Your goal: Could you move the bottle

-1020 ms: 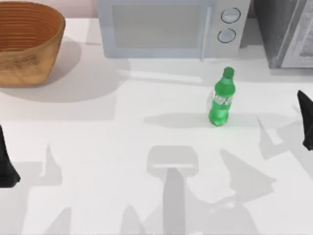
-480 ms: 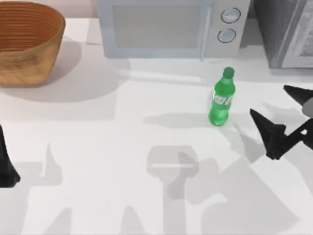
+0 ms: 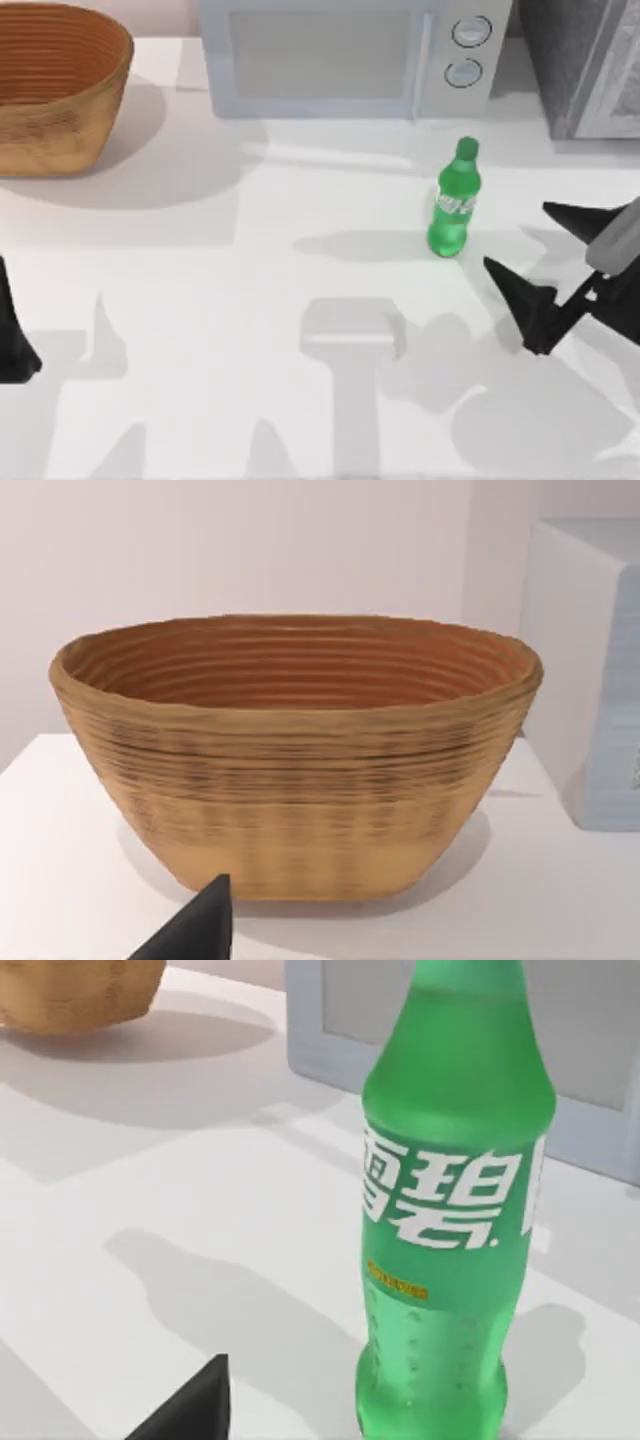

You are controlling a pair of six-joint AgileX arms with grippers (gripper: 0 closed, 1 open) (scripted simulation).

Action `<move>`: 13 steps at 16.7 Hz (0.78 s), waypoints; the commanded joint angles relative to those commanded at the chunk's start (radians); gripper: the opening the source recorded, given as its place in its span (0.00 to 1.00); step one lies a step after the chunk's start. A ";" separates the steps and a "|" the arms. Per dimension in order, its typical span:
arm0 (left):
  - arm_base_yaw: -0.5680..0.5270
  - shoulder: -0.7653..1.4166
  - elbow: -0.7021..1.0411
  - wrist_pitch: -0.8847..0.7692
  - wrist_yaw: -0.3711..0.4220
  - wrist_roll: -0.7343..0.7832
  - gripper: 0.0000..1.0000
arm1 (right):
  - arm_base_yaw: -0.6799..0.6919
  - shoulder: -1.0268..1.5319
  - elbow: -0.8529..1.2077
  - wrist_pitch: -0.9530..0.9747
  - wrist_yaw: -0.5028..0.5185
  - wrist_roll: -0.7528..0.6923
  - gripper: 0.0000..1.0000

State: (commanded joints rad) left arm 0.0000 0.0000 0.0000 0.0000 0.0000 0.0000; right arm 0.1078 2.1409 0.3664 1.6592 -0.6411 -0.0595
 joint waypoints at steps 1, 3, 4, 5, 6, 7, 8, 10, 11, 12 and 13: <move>0.000 0.000 0.000 0.000 0.000 0.000 1.00 | 0.000 0.000 0.000 0.000 0.000 0.000 1.00; 0.000 0.000 0.000 0.000 0.000 0.000 1.00 | 0.000 0.000 0.000 0.000 0.000 0.000 1.00; 0.000 0.000 0.000 0.000 0.000 0.000 1.00 | 0.000 0.000 0.000 0.000 0.000 0.000 1.00; 0.000 0.000 0.000 0.000 0.000 0.000 1.00 | -0.005 -0.003 -0.004 -0.002 0.002 0.001 1.00; 0.000 0.000 0.000 0.000 0.000 0.000 1.00 | -0.003 -0.002 -0.001 -0.004 0.003 0.001 1.00; 0.000 0.000 0.000 0.000 0.000 0.000 1.00 | 0.006 0.003 0.012 -0.012 0.009 0.001 1.00; 0.000 0.000 0.000 0.000 0.000 0.000 1.00 | 0.019 0.011 0.035 -0.025 0.020 0.002 1.00; 0.000 0.000 0.000 0.000 0.000 0.000 1.00 | 0.054 0.035 0.102 -0.065 0.054 0.007 1.00; 0.000 0.000 0.000 0.000 0.000 0.000 1.00 | 0.075 0.050 0.144 -0.089 0.075 0.010 1.00; 0.000 0.000 0.000 0.000 0.000 0.000 1.00 | 0.097 0.066 0.188 -0.115 0.096 0.013 1.00; 0.000 0.000 0.000 0.000 0.000 0.000 1.00 | 0.118 0.081 0.231 -0.142 0.118 0.016 1.00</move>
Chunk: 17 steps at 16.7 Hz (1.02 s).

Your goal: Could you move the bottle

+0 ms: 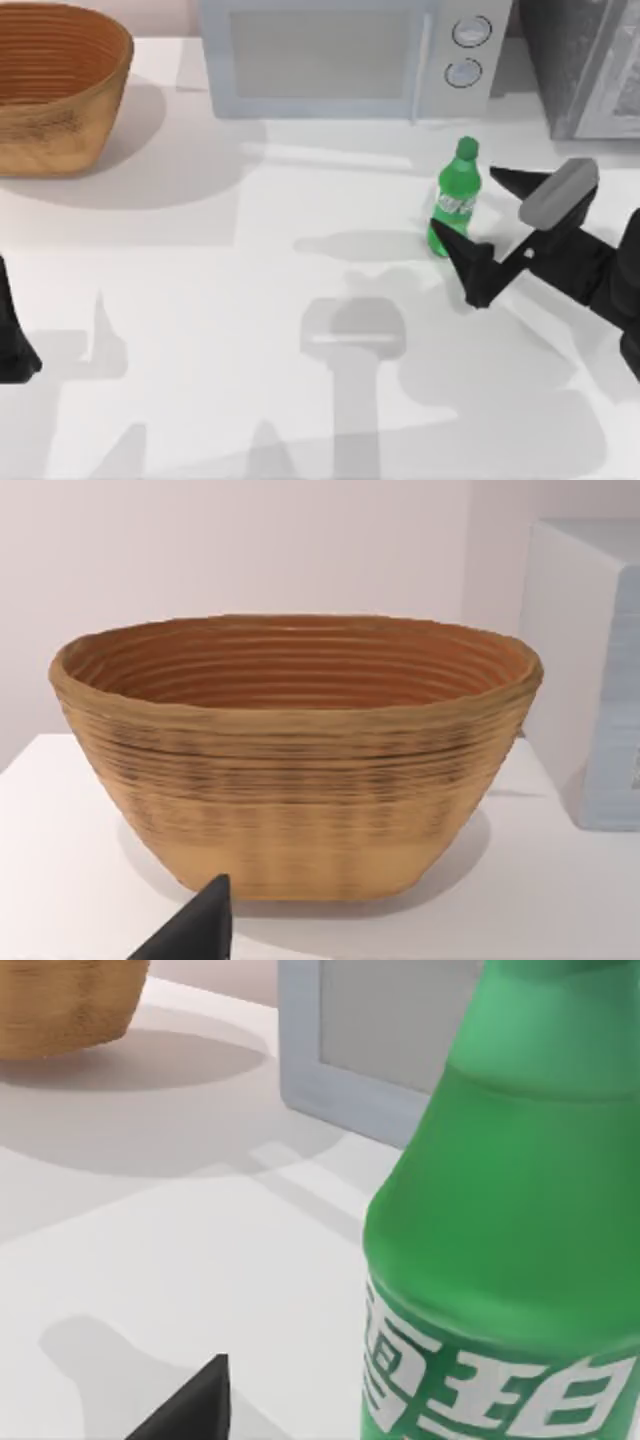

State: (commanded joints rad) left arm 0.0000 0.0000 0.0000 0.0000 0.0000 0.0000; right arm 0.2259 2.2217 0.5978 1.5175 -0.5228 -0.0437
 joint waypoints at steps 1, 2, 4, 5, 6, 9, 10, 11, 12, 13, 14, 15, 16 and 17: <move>0.000 0.000 0.000 0.000 0.000 0.000 1.00 | 0.021 0.014 0.041 -0.025 0.021 0.003 1.00; 0.000 0.000 0.000 0.000 0.000 0.000 1.00 | 0.039 0.026 0.076 -0.047 0.039 0.005 1.00; 0.000 0.000 0.000 0.000 0.000 0.000 1.00 | 0.064 0.041 0.118 -0.075 0.064 0.007 1.00; 0.000 0.000 0.000 0.000 0.000 0.000 1.00 | 0.068 0.043 0.124 -0.079 0.068 0.007 1.00; 0.000 0.000 0.000 0.000 0.000 0.000 1.00 | 0.068 0.043 0.124 -0.079 0.068 0.007 1.00; 0.000 0.000 0.000 0.000 0.000 0.000 1.00 | 0.068 0.043 0.124 -0.079 0.068 0.007 0.92; 0.000 0.000 0.000 0.000 0.000 0.000 1.00 | 0.068 0.043 0.124 -0.079 0.068 0.007 0.85; 0.000 0.000 0.000 0.000 0.000 0.000 1.00 | 0.068 0.043 0.124 -0.079 0.068 0.007 0.77; 0.000 0.000 0.000 0.000 0.000 0.000 1.00 | 0.068 0.043 0.124 -0.079 0.068 0.007 0.70; 0.000 0.000 0.000 0.000 0.000 0.000 1.00 | 0.068 0.043 0.124 -0.079 0.068 0.007 0.62; 0.000 0.000 0.000 0.000 0.000 0.000 1.00 | 0.068 0.043 0.124 -0.079 0.068 0.007 0.55; 0.000 0.000 0.000 0.000 0.000 0.000 1.00 | 0.068 0.043 0.124 -0.079 0.068 0.007 0.47; 0.000 0.000 0.000 0.000 0.000 0.000 1.00 | 0.068 0.043 0.124 -0.079 0.068 0.007 0.40; 0.000 0.000 0.000 0.000 0.000 0.000 1.00 | 0.068 0.043 0.124 -0.079 0.068 0.007 0.32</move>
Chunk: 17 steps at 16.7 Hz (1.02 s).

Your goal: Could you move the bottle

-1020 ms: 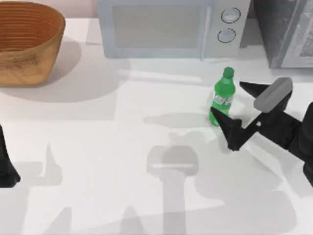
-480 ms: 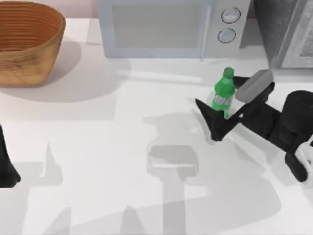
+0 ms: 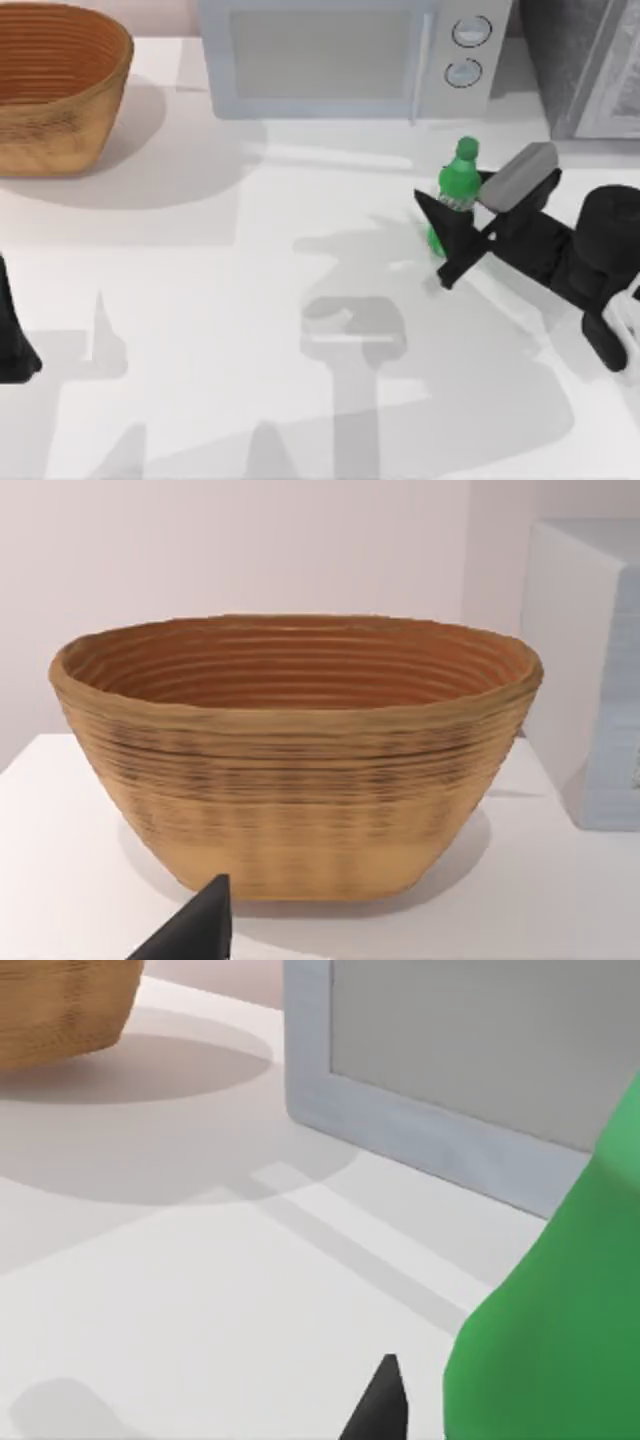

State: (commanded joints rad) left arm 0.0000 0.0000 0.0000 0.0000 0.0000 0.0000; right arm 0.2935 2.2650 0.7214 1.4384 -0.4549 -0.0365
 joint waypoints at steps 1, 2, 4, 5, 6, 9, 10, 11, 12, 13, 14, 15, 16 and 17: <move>0.000 0.000 0.000 0.000 0.000 0.000 1.00 | 0.000 0.000 0.000 0.000 0.000 0.000 0.25; 0.000 0.000 0.000 0.000 0.000 0.000 1.00 | 0.000 0.000 0.000 0.000 0.000 0.000 0.17; 0.000 0.000 0.000 0.000 0.000 0.000 1.00 | 0.000 0.000 0.000 0.000 0.000 0.000 0.02; 0.000 0.000 0.000 0.000 0.000 0.000 1.00 | 0.000 0.000 0.000 0.000 0.000 0.000 0.00; 0.000 0.000 0.000 0.000 0.000 0.000 1.00 | 0.000 0.000 0.000 0.000 0.000 0.000 0.00; 0.000 0.000 0.000 0.000 0.000 0.000 1.00 | 0.000 0.000 0.000 0.000 0.000 0.000 0.00; 0.000 0.000 0.000 0.000 0.000 0.000 1.00 | 0.000 0.000 0.000 0.000 0.000 0.000 0.00; 0.000 0.000 0.000 0.000 0.000 0.000 1.00 | 0.000 0.000 0.000 0.000 0.000 0.000 0.00; 0.000 0.000 0.000 0.000 0.000 0.000 1.00 | 0.000 0.000 0.000 0.000 0.000 0.000 0.00; 0.000 0.000 0.000 0.000 0.000 0.000 1.00 | -0.002 -0.001 -0.001 0.000 0.000 0.001 0.00; 0.000 0.000 0.000 0.000 0.000 0.000 1.00 | -0.003 -0.001 0.000 -0.001 -0.002 0.000 0.00; 0.000 0.000 0.000 0.000 0.000 0.000 1.00 | -0.013 -0.001 0.005 -0.012 -0.013 -0.010 0.00; 0.000 0.000 0.000 0.000 0.000 0.000 1.00 | -0.032 -0.003 0.013 -0.032 -0.034 -0.027 0.00; 0.000 0.000 0.000 0.000 0.000 0.000 1.00 | -0.059 -0.005 0.023 -0.062 -0.064 -0.051 0.00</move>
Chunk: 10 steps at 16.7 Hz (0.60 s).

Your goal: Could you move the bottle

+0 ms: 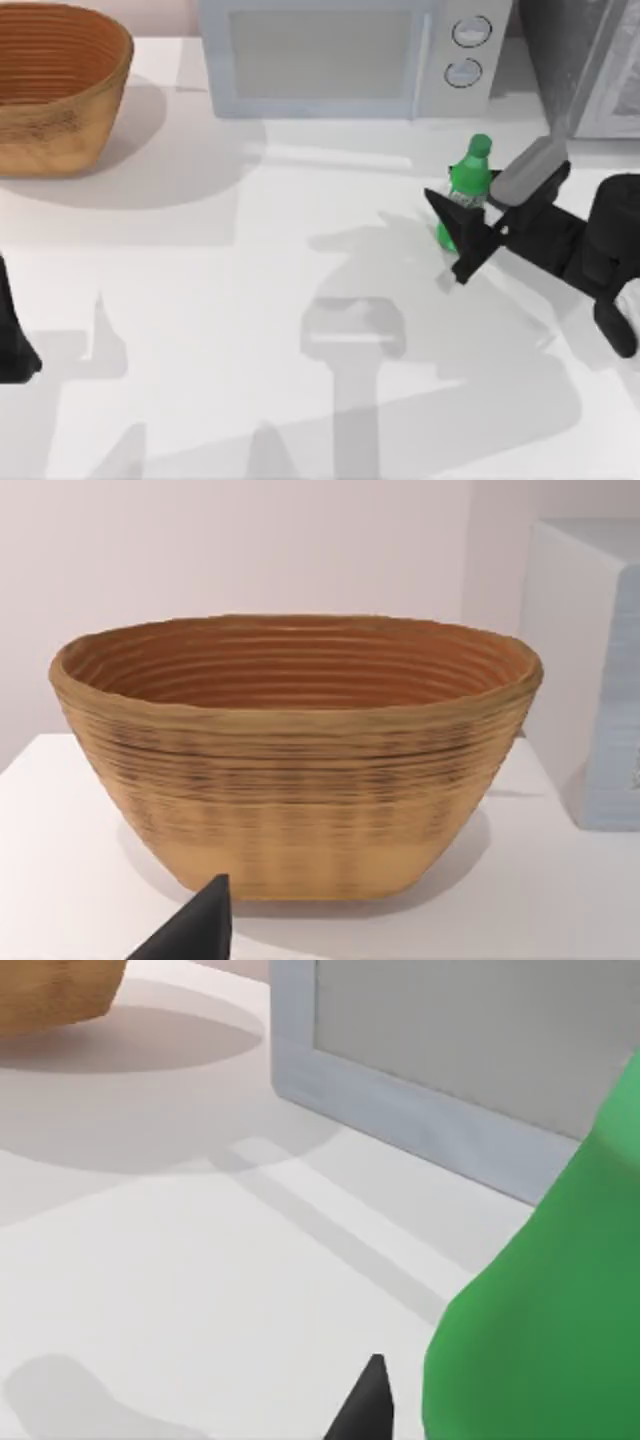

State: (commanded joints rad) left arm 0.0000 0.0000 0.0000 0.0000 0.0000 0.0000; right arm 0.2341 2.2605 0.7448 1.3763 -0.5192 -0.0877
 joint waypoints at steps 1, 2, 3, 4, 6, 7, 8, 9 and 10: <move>0.000 0.000 0.000 0.000 0.000 0.000 1.00 | -0.037 -0.003 0.013 -0.042 -0.038 -0.031 0.00; 0.000 0.000 0.000 0.000 0.000 0.000 1.00 | -0.081 -0.006 0.026 -0.094 -0.082 -0.068 0.00; 0.000 0.000 0.000 0.000 0.000 0.000 1.00 | -0.132 -0.010 0.041 -0.156 -0.131 -0.108 0.00; 0.000 0.000 0.000 0.000 0.000 0.000 1.00 | -0.188 -0.015 0.056 -0.227 -0.185 -0.153 0.00; 0.000 0.000 0.000 0.000 0.000 0.000 1.00 | -0.314 -0.026 0.089 -0.396 -0.304 -0.255 0.00; 0.000 0.000 0.000 0.000 0.000 0.000 1.00 | -0.379 -0.034 0.106 -0.487 -0.367 -0.309 0.00; 0.000 0.000 0.000 0.000 0.000 0.000 1.00 | -0.446 -0.044 0.123 -0.582 -0.431 -0.365 0.00; 0.000 0.000 0.000 0.000 0.000 0.000 1.00 | -0.514 -0.056 0.140 -0.677 -0.494 -0.422 0.00; 0.000 0.000 0.000 0.000 0.000 0.000 1.00 | -0.580 -0.071 0.157 -0.770 -0.556 -0.478 0.00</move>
State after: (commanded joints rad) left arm 0.0000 0.0000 0.0000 0.0000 0.0000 0.0000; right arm -0.3456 2.1893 0.9017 0.6060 -1.0757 -0.5659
